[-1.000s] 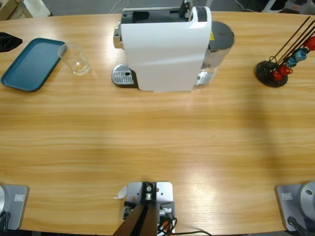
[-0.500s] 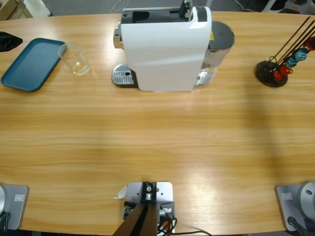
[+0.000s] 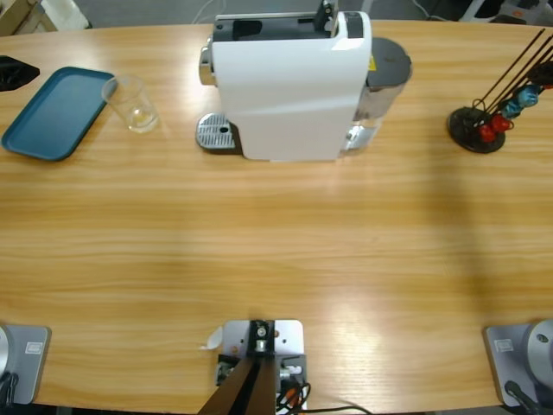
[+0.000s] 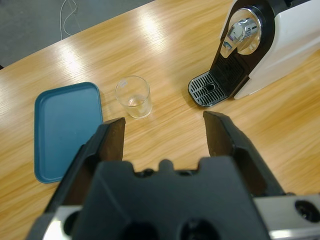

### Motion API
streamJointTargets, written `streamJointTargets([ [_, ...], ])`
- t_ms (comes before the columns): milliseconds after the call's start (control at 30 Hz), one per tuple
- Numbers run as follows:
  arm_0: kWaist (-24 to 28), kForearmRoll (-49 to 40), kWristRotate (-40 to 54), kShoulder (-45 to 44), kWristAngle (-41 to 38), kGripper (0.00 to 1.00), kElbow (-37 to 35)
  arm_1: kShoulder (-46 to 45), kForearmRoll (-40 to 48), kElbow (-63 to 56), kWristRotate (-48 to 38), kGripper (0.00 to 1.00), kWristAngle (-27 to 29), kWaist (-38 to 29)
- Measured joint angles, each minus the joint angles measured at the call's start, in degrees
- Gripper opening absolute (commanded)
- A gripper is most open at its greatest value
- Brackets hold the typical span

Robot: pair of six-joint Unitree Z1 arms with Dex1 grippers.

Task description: Pour coffee

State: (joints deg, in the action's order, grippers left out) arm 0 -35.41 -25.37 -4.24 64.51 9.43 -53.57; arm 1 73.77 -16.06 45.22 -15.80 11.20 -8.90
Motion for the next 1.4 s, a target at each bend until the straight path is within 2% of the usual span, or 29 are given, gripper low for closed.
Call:
streamJointTargets([
  [467, 0.0, 0.0, 0.0, 0.0, 0.0, 0.669, 0.0, 0.61, 0.58, -0.05, 0.0, 0.623, 0.01, 0.73],
  [533, 0.0, 0.0, 0.0, 0.0, 0.0, 0.669, 0.0, 0.74, 0.72, -0.05, 0.0, 0.503, 0.01, 0.8],
  [600, 0.0, 0.0, 0.0, 0.0, 0.0, 0.669, 0.0, 0.78, 0.87, -0.05, 0.0, 0.463, 0.01, 0.87],
  [667, 0.0, 0.0, 0.01, 0.0, 0.0, 0.669, 0.0, 0.78, 0.94, -0.05, 0.0, 0.268, 0.01, 0.88],
  [700, 0.0, 0.0, 0.05, 0.0, 0.0, 0.669, 0.0, 0.78, 0.94, -0.05, 0.0, 0.218, 0.01, 0.88],
  [767, 0.0, 0.0, 0.07, 0.0, 0.0, 0.669, 0.0, 0.78, 0.94, -0.06, 0.0, 0.214, 0.01, 0.89],
  [800, 0.0, 0.0, 0.07, 0.0, 0.0, 0.669, 0.0, 0.78, 0.95, -0.06, 0.0, 0.176, 0.04, 0.9],
  [833, 0.0, 0.0, 0.07, 0.0, 0.0, 0.669, 0.0, 0.78, 0.95, -0.12, 0.0, 0.063, 0.09, 0.91],
  [1000, 0.0, 0.0, 0.07, 0.0, 0.0, 0.669, 0.0, 0.78, 1.17, -0.35, -0.08, 0.048, 0.15, 0.92],
  [1100, 0.0, 0.0, 0.07, -0.01, 0.0, 0.669, 0.0, 0.78, 1.49, -0.36, -0.15, 0.0, 0.15, 0.93],
  [1133, 0.0, 0.0, 0.07, -0.01, 0.0, 0.669, 0.0, 0.78, 1.57, -0.36, -0.18, 0.019, 0.15, 0.93],
  [1200, 0.0, 0.0, 0.07, -0.01, 0.0, 0.669, 0.0, 0.78, 1.63, -0.36, -0.2, 0.575, 0.15, 0.93],
  [1267, 0.0, 0.0, 0.07, -0.01, 0.0, 0.669, 0.0, 0.78, 1.64, -0.36, -0.2, 0.812, 0.15, 0.93],
  [1300, 0.0, 0.0, 0.07, -0.01, 0.0, 0.669, 0.0, 0.78, 1.64, -0.36, -0.2, 0.856, 0.15, 0.93],
  [1400, 0.0, 0.0, 0.07, -0.02, 0.0, 0.669, 0.0, 0.78, 1.64, -0.47, -0.2, 0.901, 0.15, 0.93],
])
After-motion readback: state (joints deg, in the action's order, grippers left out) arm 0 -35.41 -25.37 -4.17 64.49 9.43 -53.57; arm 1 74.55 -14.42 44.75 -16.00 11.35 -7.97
